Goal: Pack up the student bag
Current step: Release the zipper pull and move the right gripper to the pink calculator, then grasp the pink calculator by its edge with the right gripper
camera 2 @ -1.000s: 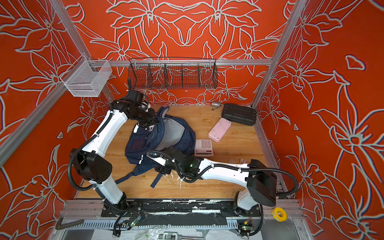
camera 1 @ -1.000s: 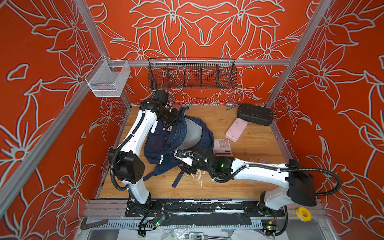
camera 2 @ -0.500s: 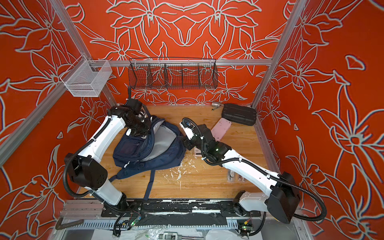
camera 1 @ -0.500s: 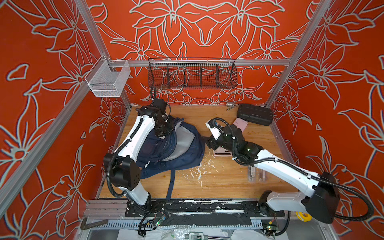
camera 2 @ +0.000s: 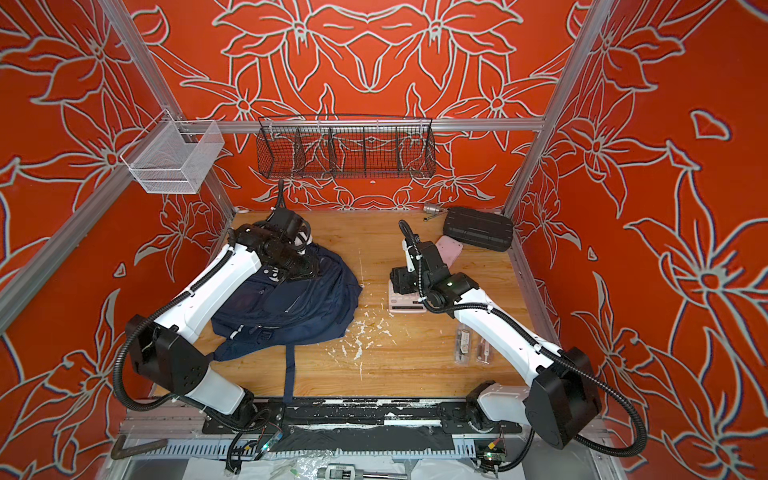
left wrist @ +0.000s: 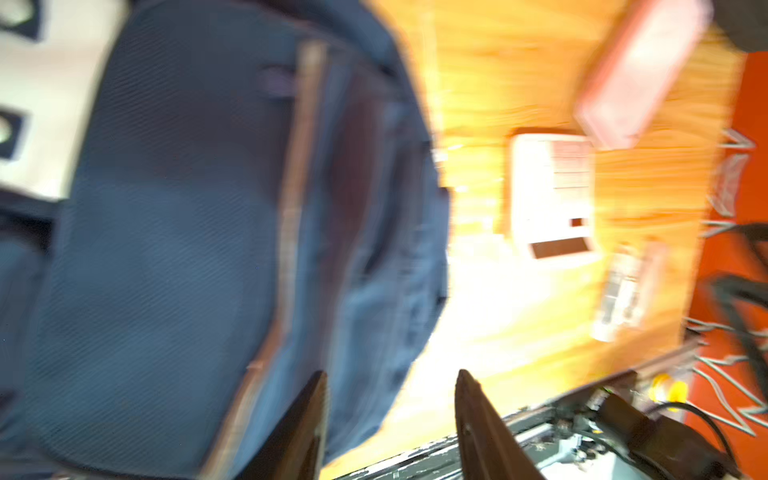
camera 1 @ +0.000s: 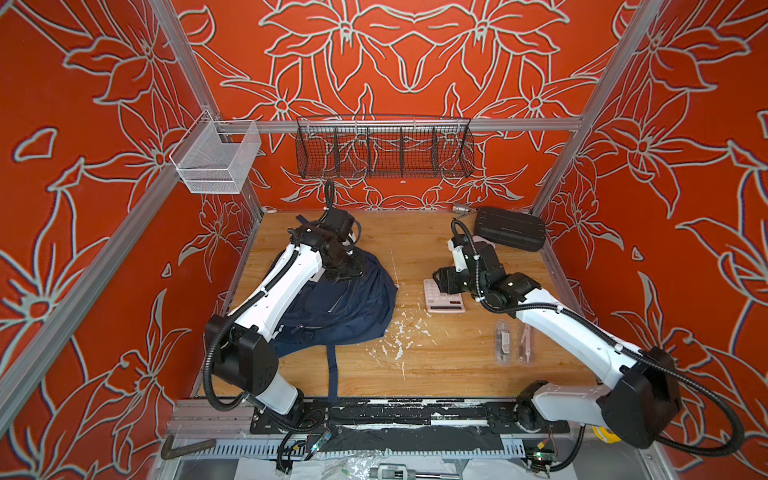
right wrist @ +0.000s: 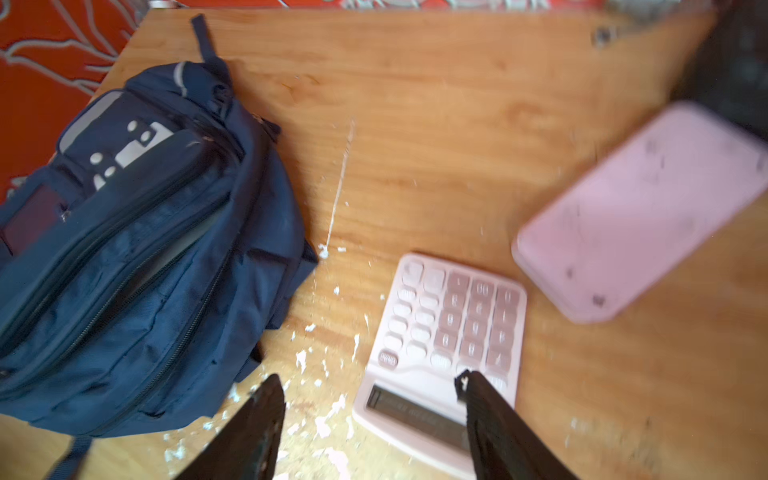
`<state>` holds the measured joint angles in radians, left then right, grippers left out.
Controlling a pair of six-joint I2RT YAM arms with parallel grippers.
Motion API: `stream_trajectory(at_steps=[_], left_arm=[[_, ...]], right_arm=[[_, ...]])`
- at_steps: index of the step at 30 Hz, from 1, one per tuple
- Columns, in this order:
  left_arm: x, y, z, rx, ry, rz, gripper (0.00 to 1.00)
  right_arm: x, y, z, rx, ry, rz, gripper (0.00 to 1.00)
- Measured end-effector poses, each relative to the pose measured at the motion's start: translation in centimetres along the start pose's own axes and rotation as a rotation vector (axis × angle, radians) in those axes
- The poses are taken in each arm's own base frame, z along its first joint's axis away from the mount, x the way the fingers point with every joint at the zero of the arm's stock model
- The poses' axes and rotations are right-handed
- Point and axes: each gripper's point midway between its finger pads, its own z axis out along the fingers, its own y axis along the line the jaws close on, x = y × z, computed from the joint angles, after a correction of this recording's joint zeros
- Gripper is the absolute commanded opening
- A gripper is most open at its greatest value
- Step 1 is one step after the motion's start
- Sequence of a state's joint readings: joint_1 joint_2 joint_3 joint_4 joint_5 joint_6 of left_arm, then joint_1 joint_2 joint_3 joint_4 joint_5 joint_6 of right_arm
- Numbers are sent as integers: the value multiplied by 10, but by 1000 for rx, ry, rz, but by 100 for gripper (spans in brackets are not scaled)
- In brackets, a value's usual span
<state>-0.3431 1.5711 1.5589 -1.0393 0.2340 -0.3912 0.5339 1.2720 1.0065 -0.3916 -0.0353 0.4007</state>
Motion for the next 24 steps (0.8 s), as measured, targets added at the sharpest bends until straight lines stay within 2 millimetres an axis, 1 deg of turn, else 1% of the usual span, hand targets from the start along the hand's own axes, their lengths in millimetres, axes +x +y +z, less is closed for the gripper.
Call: stream_trajectory(at_steps=[5, 8, 11, 14, 16, 18, 22, 24], left_arm=[[-7, -40, 0, 68, -55, 66, 56], [-7, -61, 10, 88, -59, 117, 56], [-3, -73, 25, 89, -44, 156, 56], [0, -76, 34, 79, -30, 172, 56], [-1, -73, 35, 66, -34, 177, 56], [-3, -71, 35, 52, -44, 183, 56], [-3, -60, 38, 6, -59, 191, 56], [-1, -55, 38, -12, -65, 191, 56]], right_arm=[[17, -4, -10, 10, 64, 237, 71], [27, -8, -18, 10, 63, 390, 70], [48, -16, -18, 13, 65, 548, 69], [72, -25, -7, 45, 85, 681, 68], [81, -27, 2, 63, 89, 738, 68], [79, -24, 9, 57, 79, 771, 68], [70, -14, 21, 21, 40, 835, 66], [73, -11, 28, 17, 41, 874, 66]])
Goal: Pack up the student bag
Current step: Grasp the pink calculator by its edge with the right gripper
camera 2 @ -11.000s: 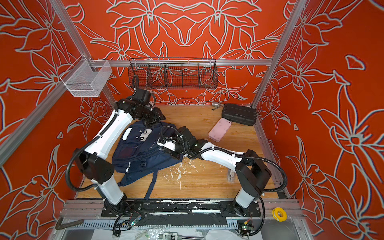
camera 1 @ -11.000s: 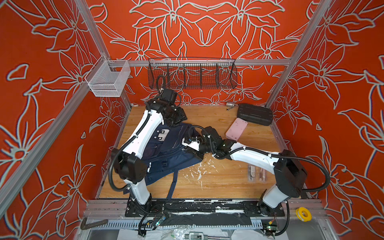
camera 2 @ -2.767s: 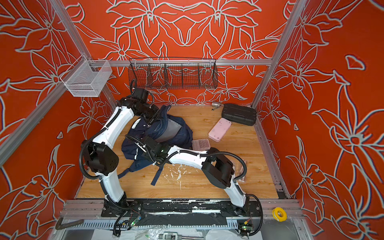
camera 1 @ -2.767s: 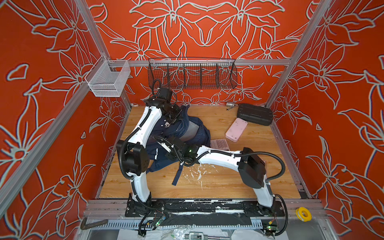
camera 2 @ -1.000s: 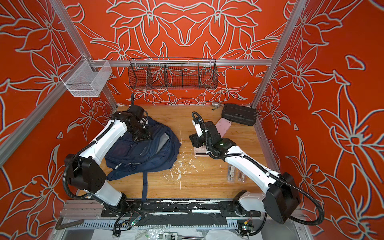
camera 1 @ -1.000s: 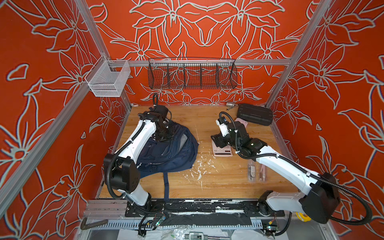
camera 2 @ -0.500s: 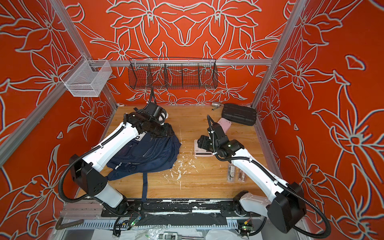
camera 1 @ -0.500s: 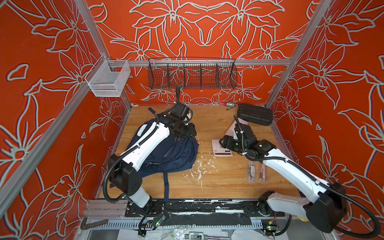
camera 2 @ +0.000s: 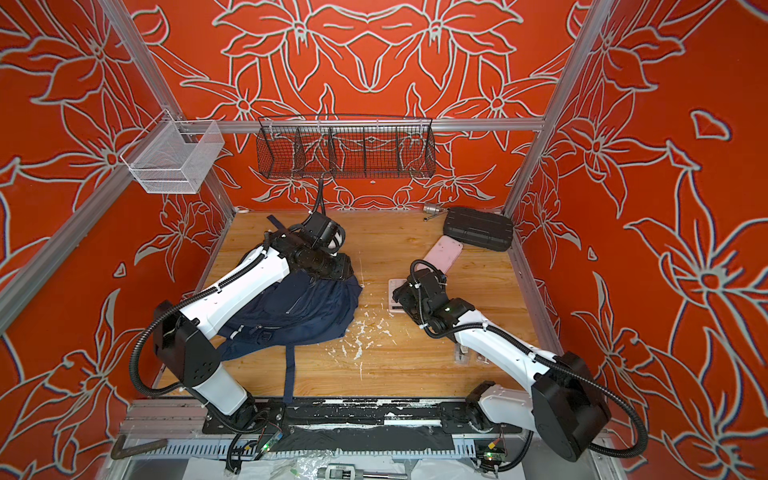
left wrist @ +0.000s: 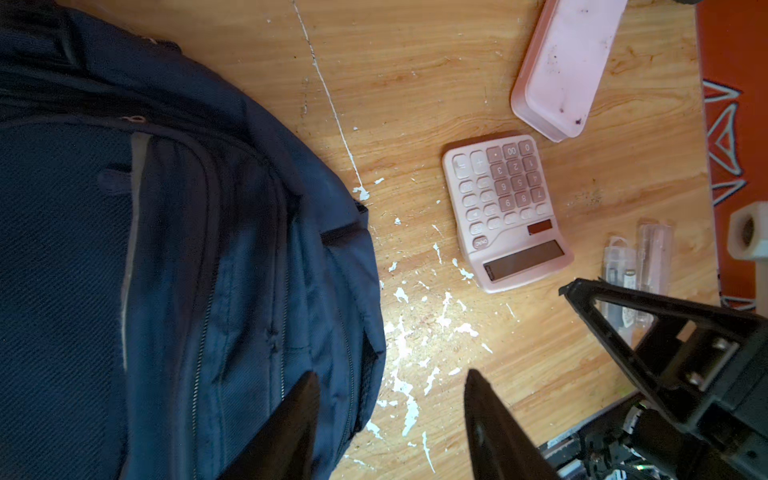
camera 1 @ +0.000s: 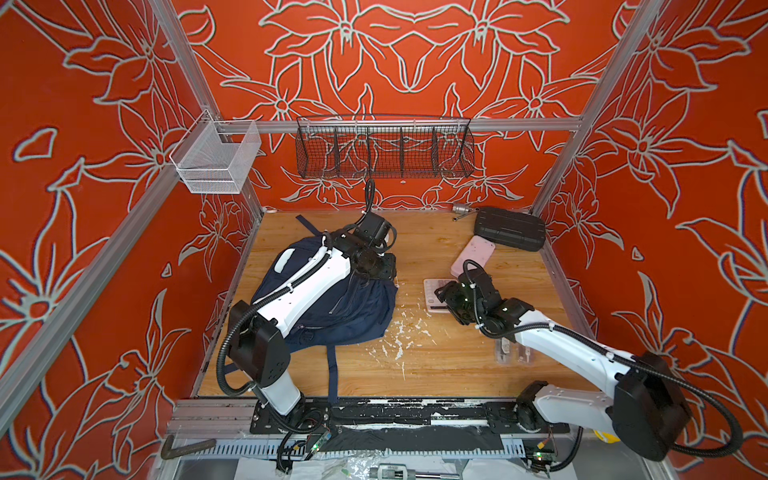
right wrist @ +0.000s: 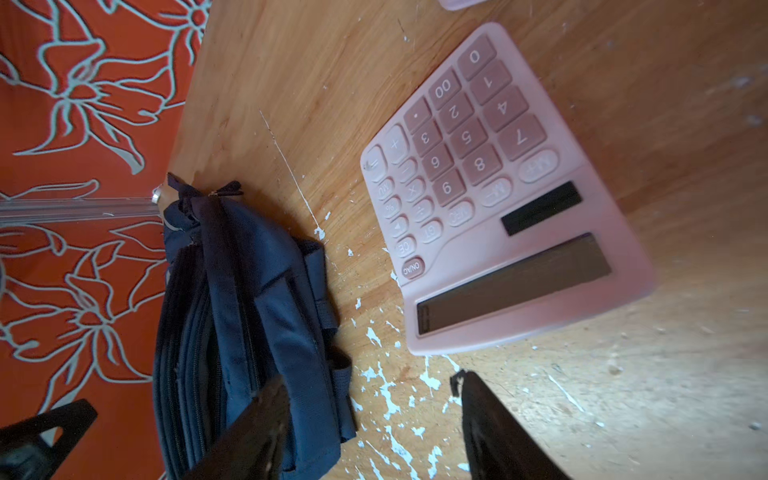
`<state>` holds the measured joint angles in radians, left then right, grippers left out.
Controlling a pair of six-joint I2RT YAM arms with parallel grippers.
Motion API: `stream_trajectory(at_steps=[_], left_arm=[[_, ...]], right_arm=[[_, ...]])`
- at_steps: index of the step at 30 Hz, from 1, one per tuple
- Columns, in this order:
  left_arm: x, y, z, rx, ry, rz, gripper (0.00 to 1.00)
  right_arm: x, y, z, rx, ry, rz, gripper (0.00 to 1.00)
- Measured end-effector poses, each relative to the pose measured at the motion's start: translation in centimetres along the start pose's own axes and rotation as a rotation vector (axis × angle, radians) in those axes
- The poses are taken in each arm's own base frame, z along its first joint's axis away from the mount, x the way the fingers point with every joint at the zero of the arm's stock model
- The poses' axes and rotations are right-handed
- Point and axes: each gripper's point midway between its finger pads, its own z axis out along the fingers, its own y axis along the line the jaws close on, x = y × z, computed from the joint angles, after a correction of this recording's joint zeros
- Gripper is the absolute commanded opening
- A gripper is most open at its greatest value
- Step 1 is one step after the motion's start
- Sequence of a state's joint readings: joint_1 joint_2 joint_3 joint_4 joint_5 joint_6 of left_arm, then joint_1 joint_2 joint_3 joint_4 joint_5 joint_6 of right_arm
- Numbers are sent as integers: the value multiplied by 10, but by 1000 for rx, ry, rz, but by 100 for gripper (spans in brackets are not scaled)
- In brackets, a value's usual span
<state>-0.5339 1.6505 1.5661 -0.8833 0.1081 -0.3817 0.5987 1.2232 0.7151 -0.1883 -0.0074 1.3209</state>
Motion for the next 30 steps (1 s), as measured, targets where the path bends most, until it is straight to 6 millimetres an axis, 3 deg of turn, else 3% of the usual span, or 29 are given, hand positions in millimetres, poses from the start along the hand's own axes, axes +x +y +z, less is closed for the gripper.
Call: stream_trajectory(at_steps=[3, 11, 19, 30], left_arm=[[4, 9, -4, -21, -9, -9, 56], [-4, 26, -16, -31, -48, -52, 56], [-2, 36, -24, -43, -66, -73, 56], [2, 51, -34, -66, -84, -100, 56]], right_arm=[[9, -8, 7, 40, 9, 41, 66], [20, -12, -2, 69, -27, 123, 66], [24, -44, 30, 170, -52, 167, 61], [18, -54, 55, 168, -117, 179, 45]])
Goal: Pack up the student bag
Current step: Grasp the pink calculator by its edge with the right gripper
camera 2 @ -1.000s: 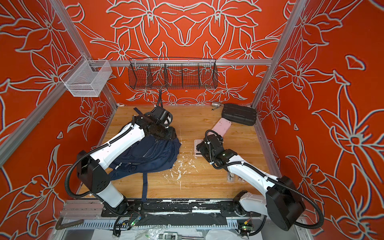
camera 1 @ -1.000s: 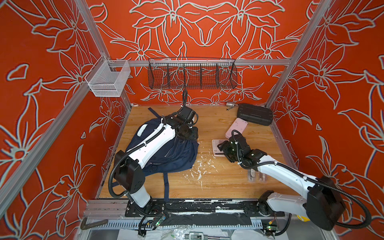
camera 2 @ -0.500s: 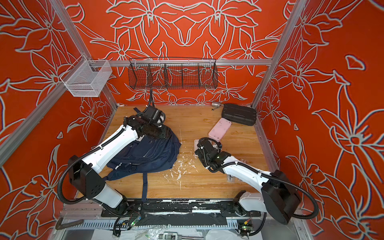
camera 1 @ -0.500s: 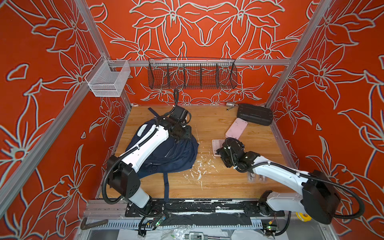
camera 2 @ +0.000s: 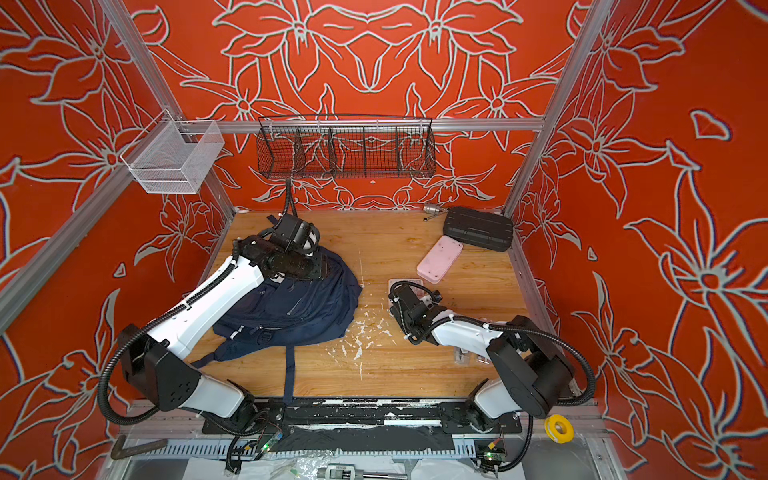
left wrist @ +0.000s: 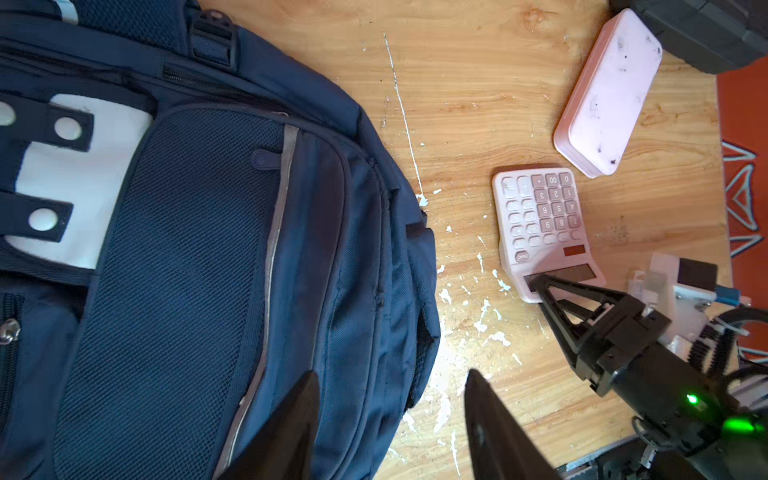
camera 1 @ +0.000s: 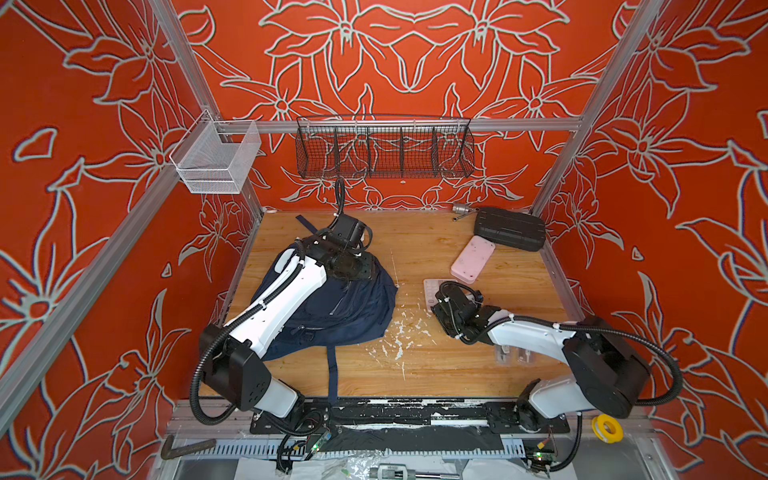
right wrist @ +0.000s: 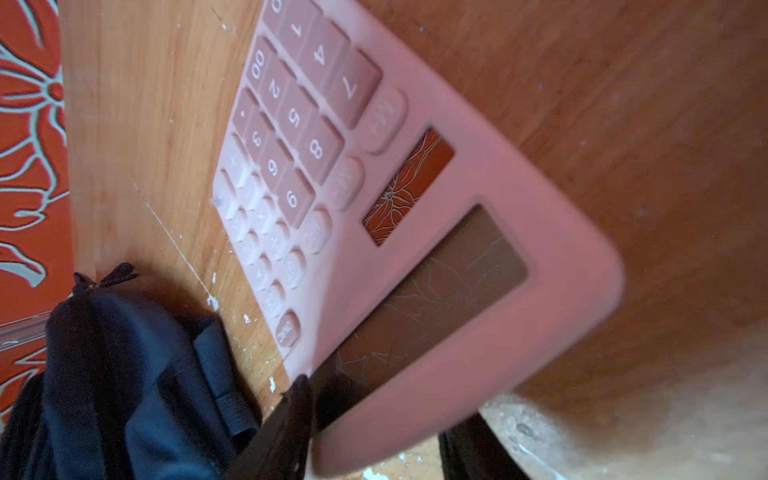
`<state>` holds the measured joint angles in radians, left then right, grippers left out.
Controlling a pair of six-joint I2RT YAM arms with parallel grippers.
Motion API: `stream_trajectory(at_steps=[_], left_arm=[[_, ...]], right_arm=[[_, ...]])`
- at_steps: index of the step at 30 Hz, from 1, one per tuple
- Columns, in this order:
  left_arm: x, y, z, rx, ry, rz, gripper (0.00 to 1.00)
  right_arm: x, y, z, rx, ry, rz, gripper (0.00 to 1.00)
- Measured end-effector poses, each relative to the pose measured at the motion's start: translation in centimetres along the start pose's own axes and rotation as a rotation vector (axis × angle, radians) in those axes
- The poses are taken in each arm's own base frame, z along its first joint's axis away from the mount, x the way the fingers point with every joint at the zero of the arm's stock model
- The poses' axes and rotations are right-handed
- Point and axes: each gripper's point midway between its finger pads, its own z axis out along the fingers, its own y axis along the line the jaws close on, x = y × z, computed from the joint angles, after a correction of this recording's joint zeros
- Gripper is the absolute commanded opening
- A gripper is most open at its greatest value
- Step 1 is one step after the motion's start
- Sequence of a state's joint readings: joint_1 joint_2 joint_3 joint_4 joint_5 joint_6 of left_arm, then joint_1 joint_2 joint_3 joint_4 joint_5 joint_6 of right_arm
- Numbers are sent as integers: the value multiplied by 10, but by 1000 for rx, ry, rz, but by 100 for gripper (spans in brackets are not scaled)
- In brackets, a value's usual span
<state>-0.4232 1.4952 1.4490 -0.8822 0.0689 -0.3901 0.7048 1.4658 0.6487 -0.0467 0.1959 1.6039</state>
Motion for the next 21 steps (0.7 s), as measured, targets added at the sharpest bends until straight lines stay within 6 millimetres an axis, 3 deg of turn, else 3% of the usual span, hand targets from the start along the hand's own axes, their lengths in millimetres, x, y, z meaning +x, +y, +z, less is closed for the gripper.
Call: stream_trajectory(at_steps=[14, 21], left_arm=[[7, 30, -10, -105, 24, 23, 56], [12, 32, -13, -111, 37, 42, 56]], right_arm=[[-10, 9, 3, -96, -65, -14, 24], [-14, 7, -10, -117, -85, -38, 17]])
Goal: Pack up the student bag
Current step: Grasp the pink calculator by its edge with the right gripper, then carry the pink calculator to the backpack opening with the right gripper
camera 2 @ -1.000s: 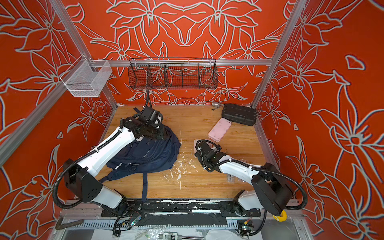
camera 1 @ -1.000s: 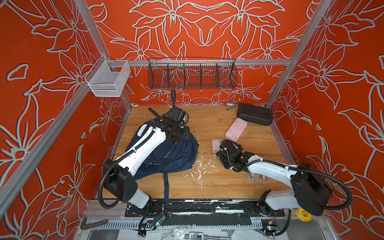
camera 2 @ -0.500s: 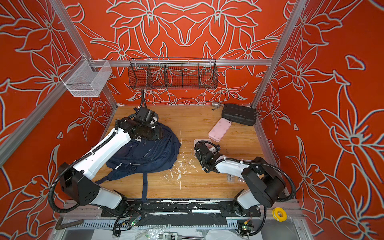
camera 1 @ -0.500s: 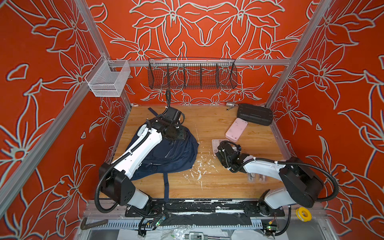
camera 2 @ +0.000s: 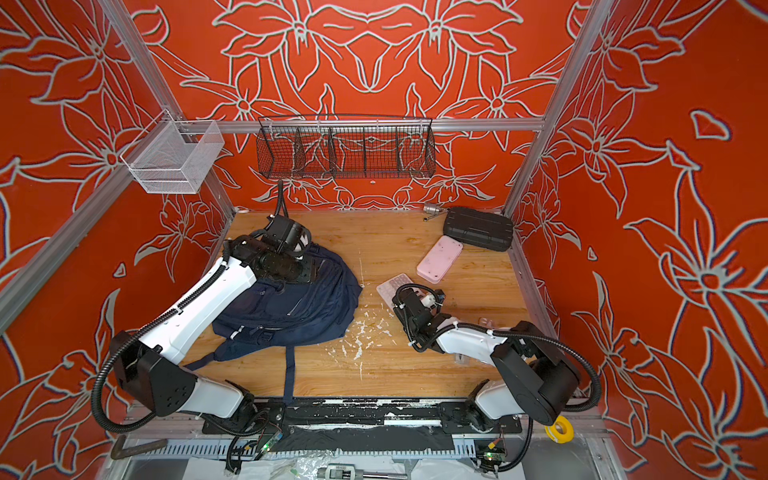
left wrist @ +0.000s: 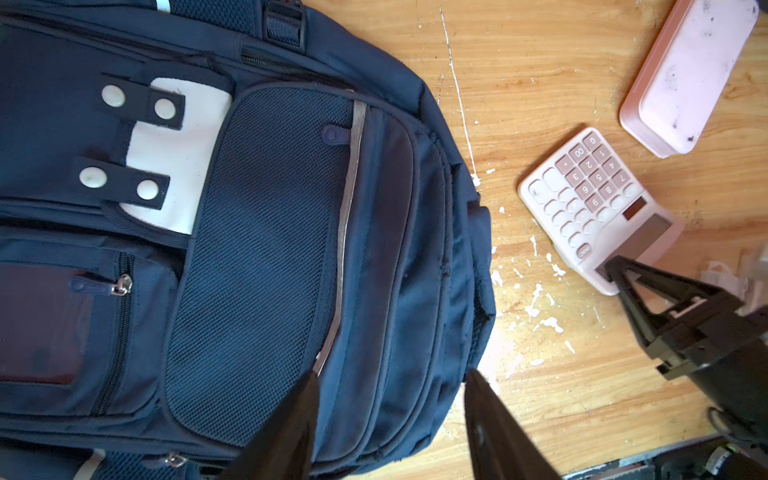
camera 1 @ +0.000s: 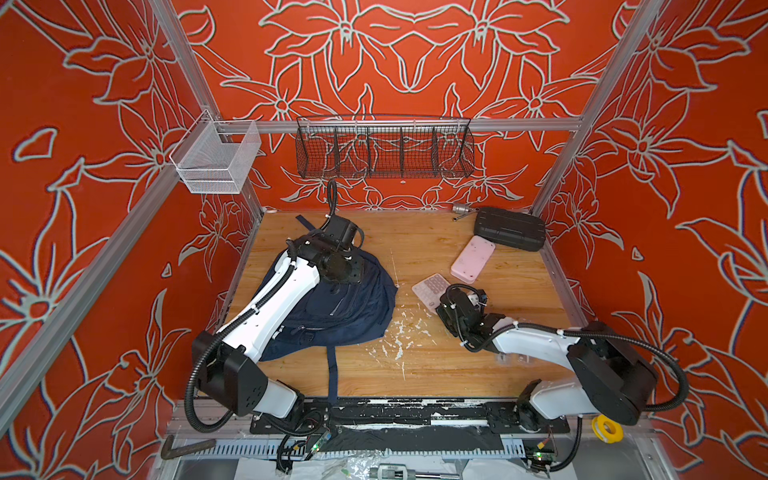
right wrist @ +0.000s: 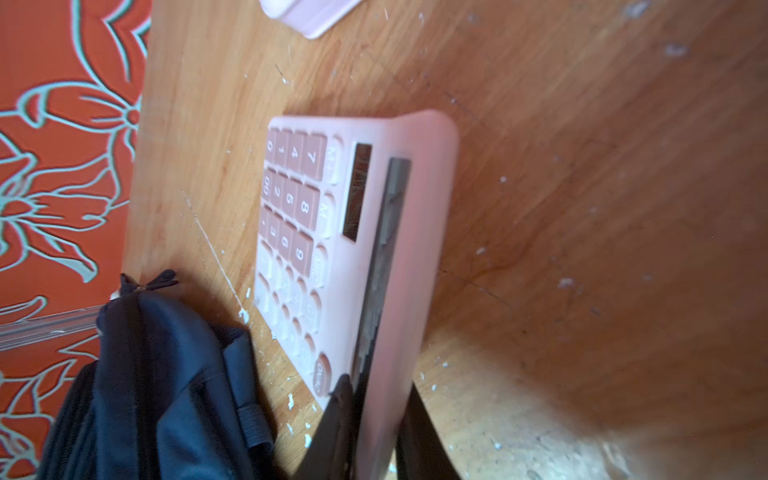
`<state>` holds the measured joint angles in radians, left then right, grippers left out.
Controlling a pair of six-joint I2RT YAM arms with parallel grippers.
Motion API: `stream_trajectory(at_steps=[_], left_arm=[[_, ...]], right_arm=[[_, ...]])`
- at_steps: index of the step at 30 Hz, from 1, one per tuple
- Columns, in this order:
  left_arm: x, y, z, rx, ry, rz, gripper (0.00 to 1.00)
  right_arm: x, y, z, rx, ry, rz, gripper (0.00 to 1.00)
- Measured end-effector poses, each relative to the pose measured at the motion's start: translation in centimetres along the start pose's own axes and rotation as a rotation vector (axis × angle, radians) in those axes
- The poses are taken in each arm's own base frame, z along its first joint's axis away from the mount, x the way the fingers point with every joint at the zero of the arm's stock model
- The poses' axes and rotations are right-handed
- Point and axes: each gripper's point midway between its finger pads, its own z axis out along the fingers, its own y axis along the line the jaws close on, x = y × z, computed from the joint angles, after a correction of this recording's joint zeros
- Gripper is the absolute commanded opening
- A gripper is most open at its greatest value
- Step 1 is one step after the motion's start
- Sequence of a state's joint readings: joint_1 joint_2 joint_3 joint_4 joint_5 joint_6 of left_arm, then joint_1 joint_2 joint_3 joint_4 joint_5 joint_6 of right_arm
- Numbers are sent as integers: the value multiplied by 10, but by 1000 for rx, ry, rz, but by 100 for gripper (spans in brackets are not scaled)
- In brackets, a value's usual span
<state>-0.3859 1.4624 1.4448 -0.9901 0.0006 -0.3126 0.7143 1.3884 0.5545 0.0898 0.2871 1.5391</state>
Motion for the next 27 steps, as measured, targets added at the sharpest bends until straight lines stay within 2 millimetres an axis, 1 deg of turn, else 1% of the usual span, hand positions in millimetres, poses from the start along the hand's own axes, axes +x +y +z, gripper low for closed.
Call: stream_trajectory(at_steps=[4, 7, 8, 10, 15, 18, 22, 25, 27], left_arm=[[7, 1, 0, -3, 28, 25, 57], [15, -1, 5, 15, 74, 53, 57], [18, -1, 8, 14, 95, 62, 57], [26, -1, 17, 5, 146, 83, 57], [46, -5, 43, -48, 261, 156, 58], [54, -1, 54, -114, 306, 186, 58], [53, 12, 63, -212, 328, 181, 57], [51, 21, 65, -267, 329, 166, 53], [51, 26, 64, -291, 328, 153, 46]], right_arm=[[-9, 4, -14, -29, -25, -12, 14], [-16, 6, -27, -38, -44, -41, 12], [-19, 8, -33, -42, -51, -56, 10], [-25, 12, -44, -50, -60, -95, 9], [-36, 39, -69, -103, -83, -177, 8], [-38, 48, -76, -122, -82, -210, 8], [-34, 52, -77, -122, -57, -265, 8], [-32, 60, -80, -133, -42, -308, 9], [-31, 68, -83, -147, -35, -333, 8]])
